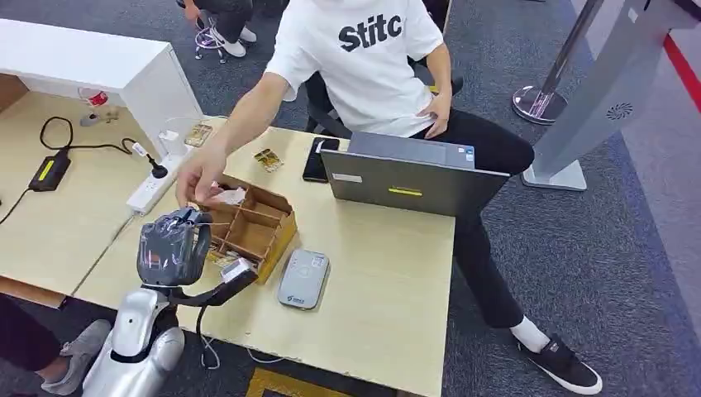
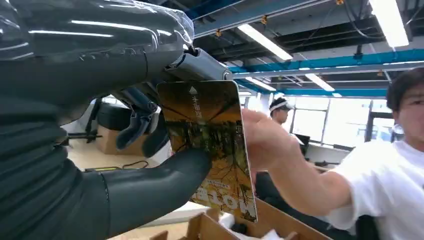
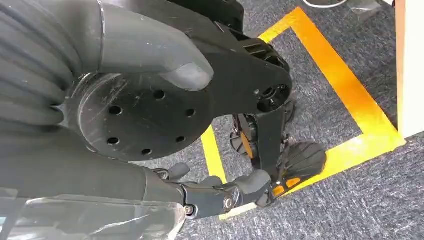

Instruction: Pass the card to the sensor for recognition and then transmit it.

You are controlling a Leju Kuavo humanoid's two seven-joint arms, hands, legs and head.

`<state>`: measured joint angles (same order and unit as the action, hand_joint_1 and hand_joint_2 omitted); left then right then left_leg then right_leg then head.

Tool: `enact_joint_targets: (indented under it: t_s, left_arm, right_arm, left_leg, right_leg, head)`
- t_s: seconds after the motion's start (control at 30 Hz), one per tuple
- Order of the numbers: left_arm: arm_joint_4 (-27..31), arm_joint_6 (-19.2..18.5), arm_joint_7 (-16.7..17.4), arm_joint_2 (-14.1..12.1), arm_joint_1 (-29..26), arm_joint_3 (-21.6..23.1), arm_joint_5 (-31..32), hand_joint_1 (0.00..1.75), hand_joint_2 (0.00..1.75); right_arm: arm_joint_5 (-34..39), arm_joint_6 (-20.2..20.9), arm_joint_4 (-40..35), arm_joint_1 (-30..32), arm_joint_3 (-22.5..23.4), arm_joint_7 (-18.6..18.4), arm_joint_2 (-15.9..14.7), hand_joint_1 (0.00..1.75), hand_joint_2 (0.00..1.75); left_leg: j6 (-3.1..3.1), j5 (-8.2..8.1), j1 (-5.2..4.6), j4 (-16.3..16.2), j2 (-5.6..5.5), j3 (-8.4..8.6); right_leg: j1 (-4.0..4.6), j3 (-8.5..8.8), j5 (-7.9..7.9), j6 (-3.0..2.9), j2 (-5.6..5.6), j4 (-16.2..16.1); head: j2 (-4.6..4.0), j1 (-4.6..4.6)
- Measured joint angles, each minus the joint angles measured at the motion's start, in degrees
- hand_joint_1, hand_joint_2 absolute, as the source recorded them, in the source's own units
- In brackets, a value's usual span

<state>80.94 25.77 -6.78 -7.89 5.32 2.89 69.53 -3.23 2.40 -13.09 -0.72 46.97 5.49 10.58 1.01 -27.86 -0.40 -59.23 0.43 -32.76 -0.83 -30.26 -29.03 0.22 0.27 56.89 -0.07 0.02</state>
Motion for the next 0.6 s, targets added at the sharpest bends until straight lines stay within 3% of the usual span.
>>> enact_joint_targets:
  t_s: [0.33,0.6]
  left_arm:
    - [-1.14,-0.04,-0.44,4.66,0.22,6.97,-0.50,1.75,1.75]
    - [-7.13,-2.43,0.15,7.52,2.17,12.33,1.27,1.75,1.75]
  right_arm:
    - [-1.20,0.52,0.00,-0.13,0.39,1.20,0.00,0.00,1.75]
    - [-2.23,0.11,0.00,-0.31,0.57,1.01,0.00,0.00,1.75]
  left_leg:
    - [0.01,0.00,-0.03,-0.02,-0.02,0.00]
    - [0.03,0.02,-0.02,-0.02,-0.01,0.00]
  right_leg:
    - [-0.02,0.00,0.03,0.00,-0.01,-0.02]
    - [-0.01,0.00,0.04,-0.02,0.00,-0.01]
  head:
    - [0.00,0.00]
    - [0.00,0.02]
